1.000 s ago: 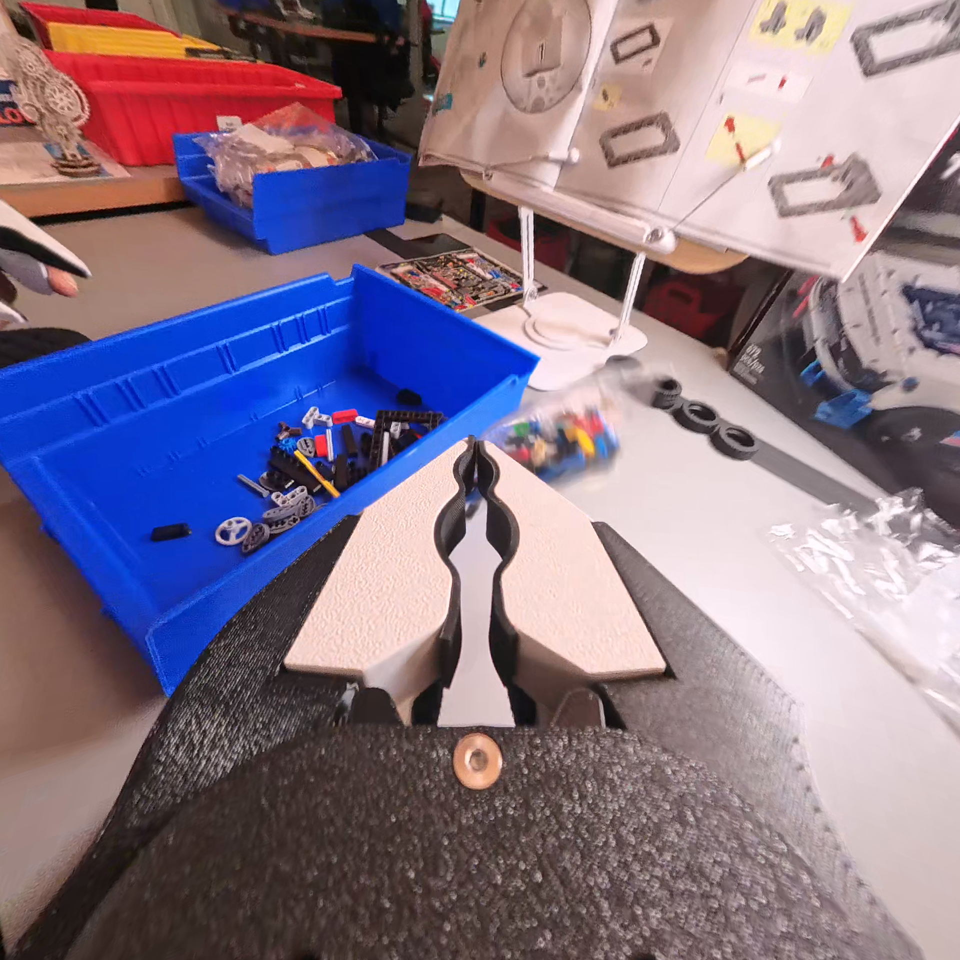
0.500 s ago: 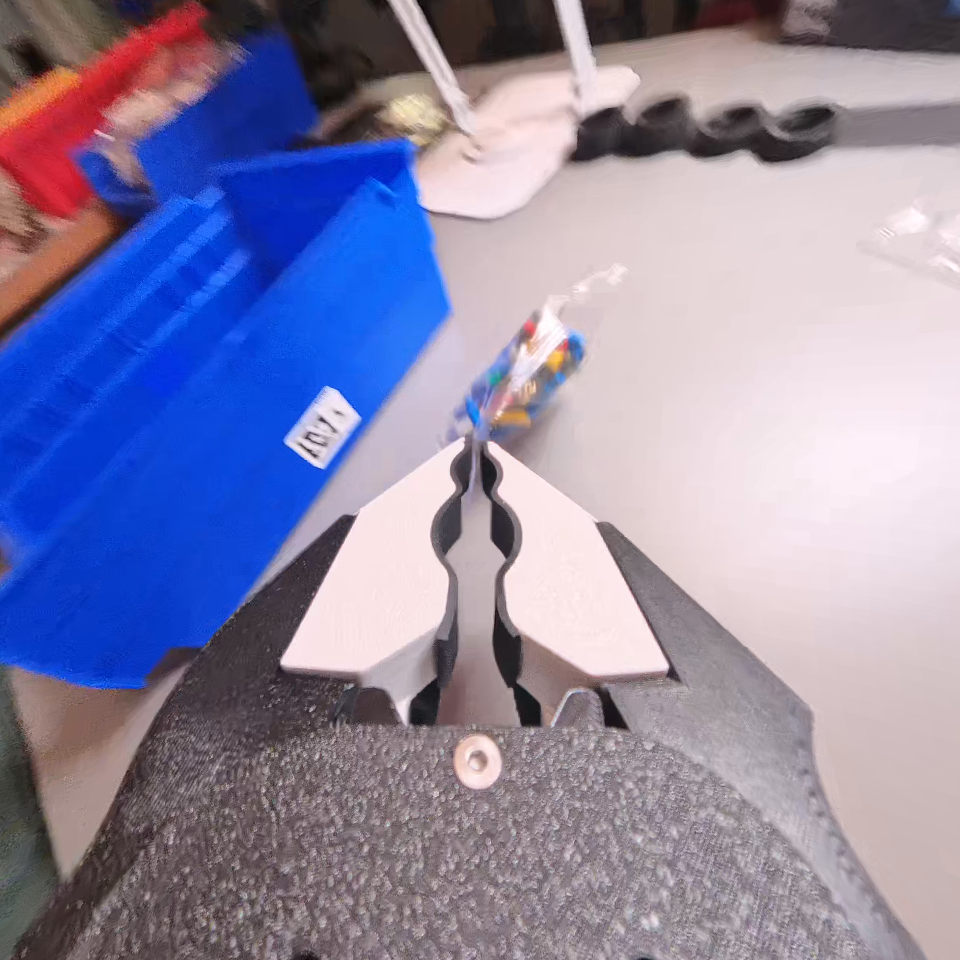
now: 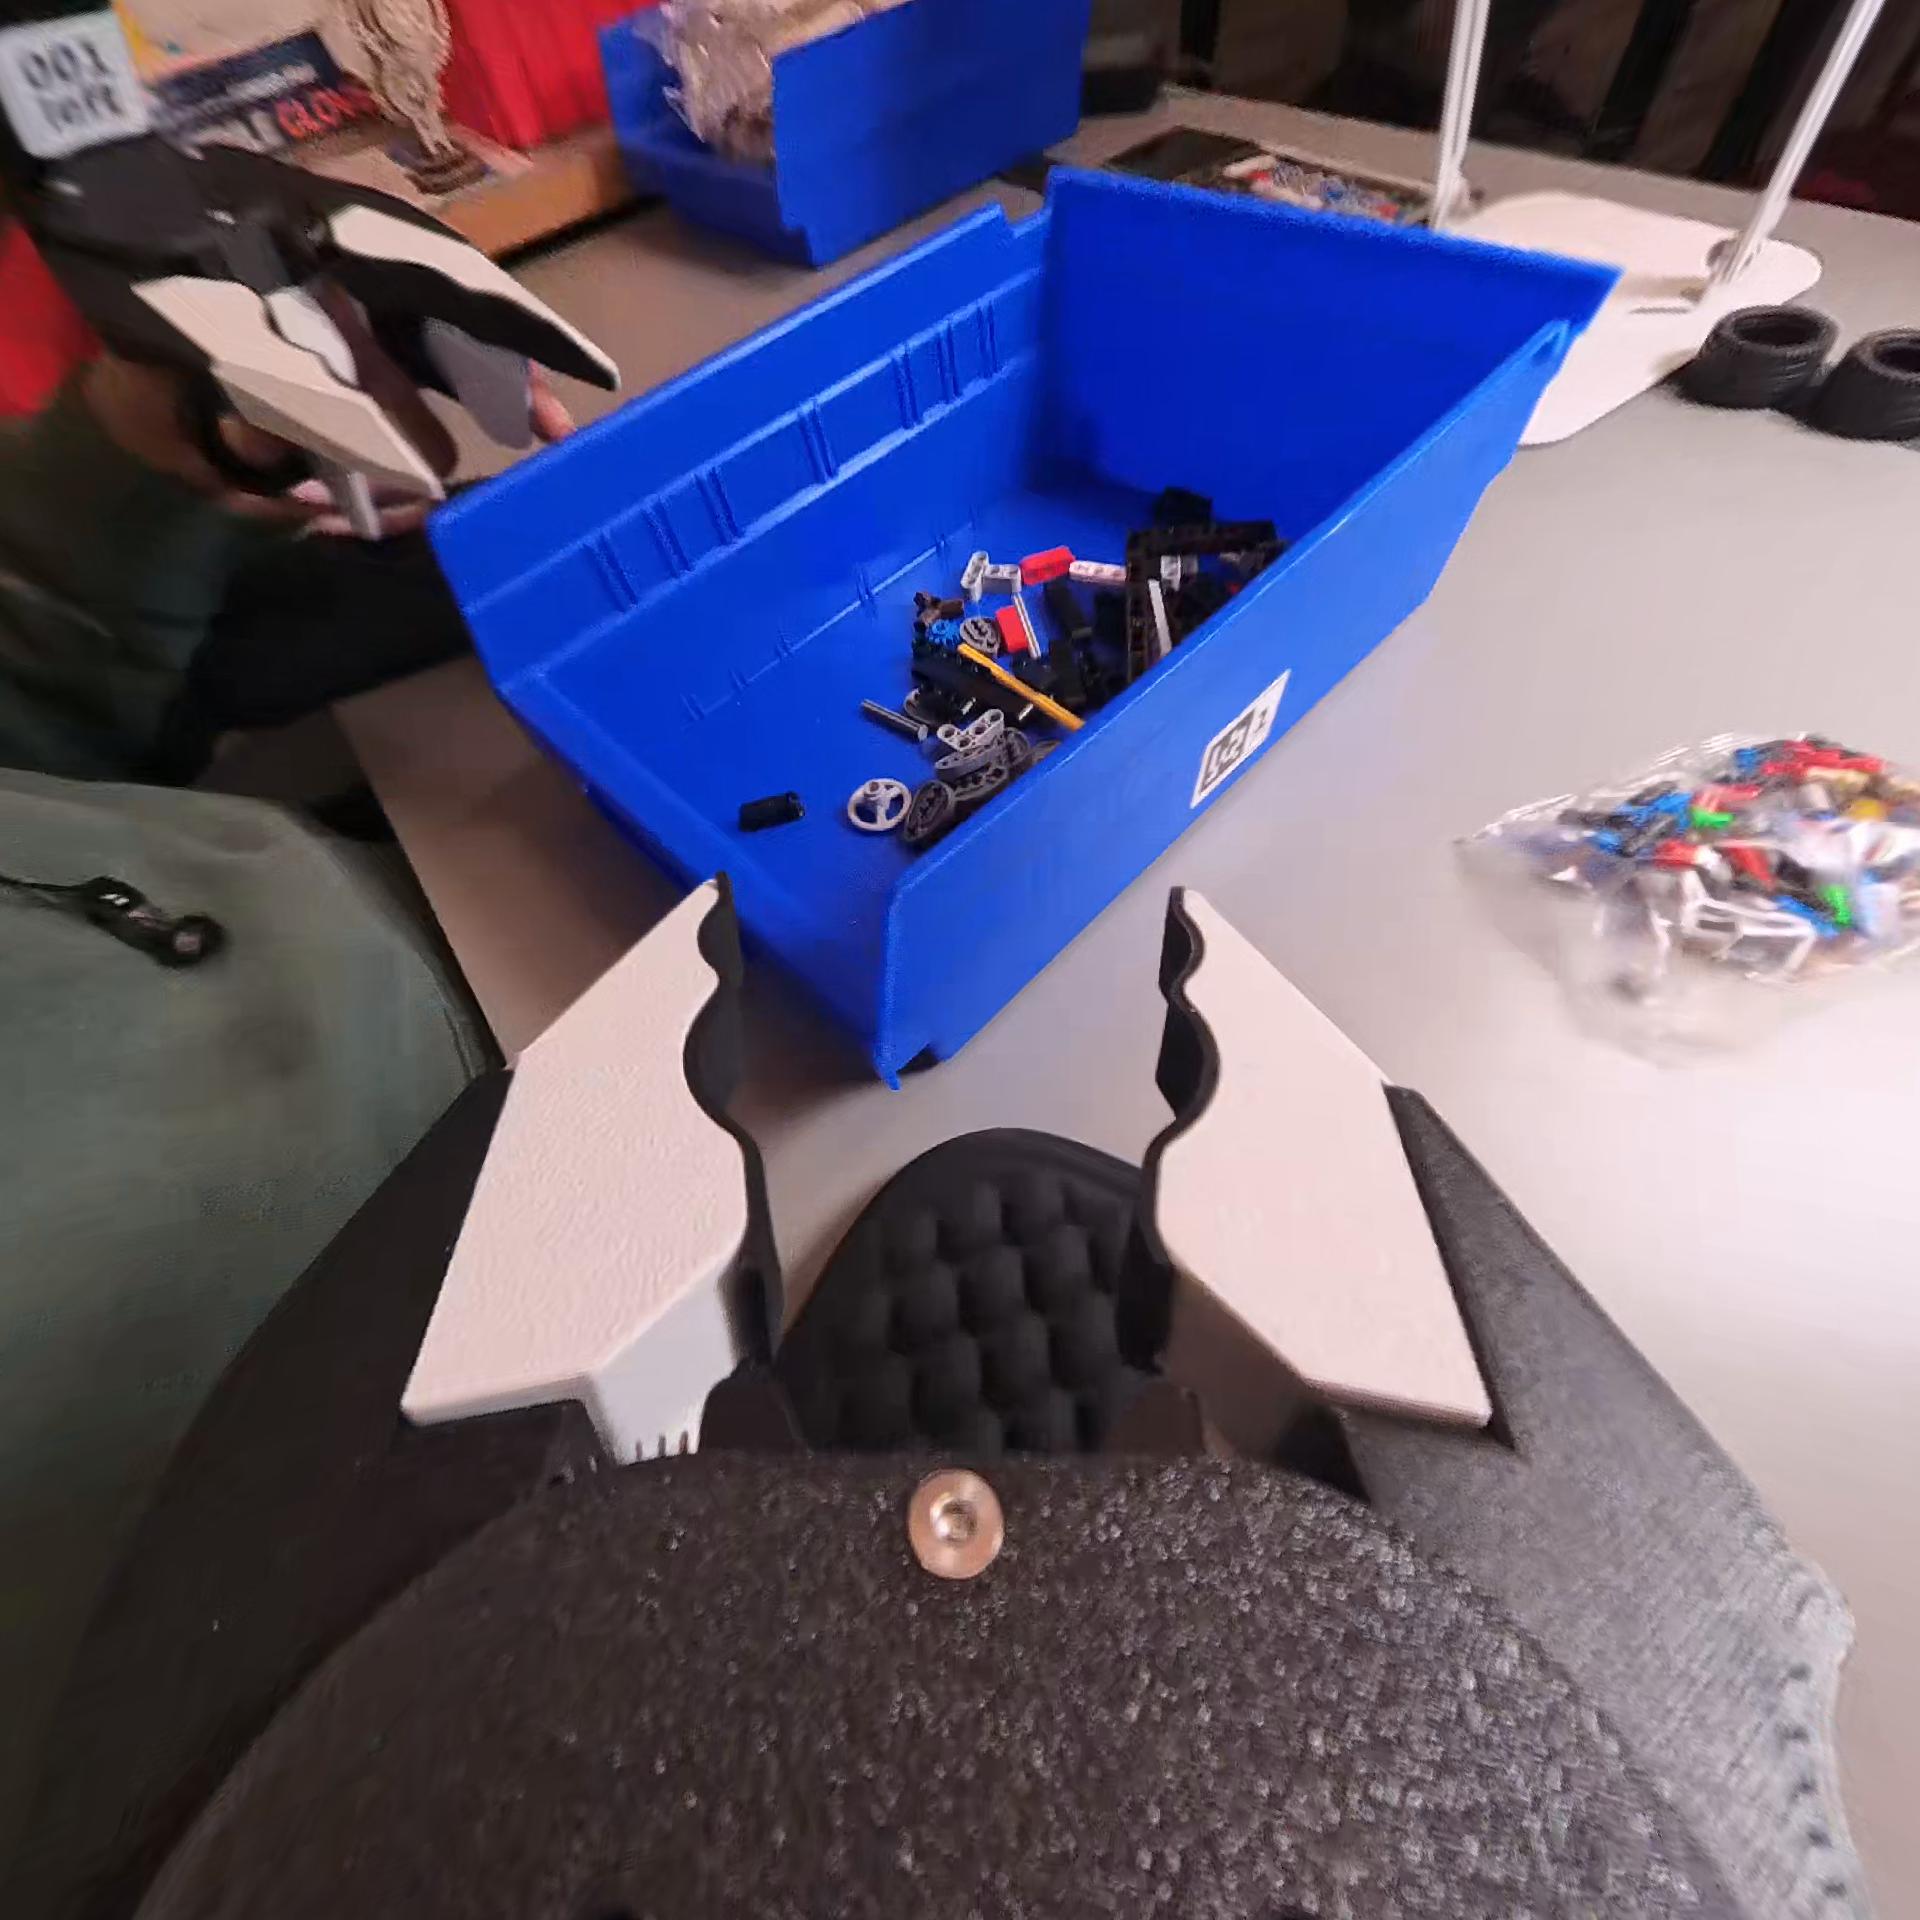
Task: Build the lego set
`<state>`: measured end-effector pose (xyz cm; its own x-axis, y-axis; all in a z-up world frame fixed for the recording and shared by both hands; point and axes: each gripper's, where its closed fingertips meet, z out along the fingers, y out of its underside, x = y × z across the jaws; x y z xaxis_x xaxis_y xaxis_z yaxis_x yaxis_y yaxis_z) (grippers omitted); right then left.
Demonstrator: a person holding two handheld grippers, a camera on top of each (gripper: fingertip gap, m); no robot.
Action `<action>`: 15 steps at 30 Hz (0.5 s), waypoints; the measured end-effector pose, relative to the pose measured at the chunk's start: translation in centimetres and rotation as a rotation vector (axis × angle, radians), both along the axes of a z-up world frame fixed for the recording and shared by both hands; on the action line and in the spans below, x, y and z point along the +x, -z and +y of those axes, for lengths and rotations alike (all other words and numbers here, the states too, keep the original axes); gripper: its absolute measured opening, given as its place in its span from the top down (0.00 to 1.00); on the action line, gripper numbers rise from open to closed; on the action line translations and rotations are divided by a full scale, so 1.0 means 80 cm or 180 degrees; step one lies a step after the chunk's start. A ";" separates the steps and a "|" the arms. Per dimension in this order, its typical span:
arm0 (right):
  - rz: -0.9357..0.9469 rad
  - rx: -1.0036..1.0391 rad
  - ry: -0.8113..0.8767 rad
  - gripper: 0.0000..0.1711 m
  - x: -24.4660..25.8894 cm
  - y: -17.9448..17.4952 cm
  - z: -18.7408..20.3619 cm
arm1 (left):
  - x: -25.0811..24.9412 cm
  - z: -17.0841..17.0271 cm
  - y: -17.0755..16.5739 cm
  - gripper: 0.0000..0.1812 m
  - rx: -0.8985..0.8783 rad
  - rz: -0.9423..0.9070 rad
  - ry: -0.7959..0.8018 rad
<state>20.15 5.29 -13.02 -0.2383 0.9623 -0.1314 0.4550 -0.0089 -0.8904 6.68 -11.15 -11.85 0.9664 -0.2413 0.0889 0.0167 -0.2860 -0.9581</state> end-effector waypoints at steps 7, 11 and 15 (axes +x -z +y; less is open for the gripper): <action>0.0028 0.0237 0.0610 0.74 -0.042 0.028 0.000 | 0.034 0.022 0.021 0.61 -0.0071 -0.0389 -0.0453; 0.0113 0.0489 0.0901 0.87 -0.053 0.033 0.012 | 0.028 0.034 0.039 0.64 -0.0025 -0.0088 -0.0927; 0.0157 0.0633 0.1116 0.91 -0.054 0.031 0.019 | 0.027 0.039 0.041 0.67 -0.0002 0.0215 -0.1111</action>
<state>15.84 6.82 -15.50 0.1074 0.9918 0.0690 0.4117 0.0188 -0.9111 8.80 -8.04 -15.10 0.9943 0.1045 0.0221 0.0502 -0.2748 -0.9602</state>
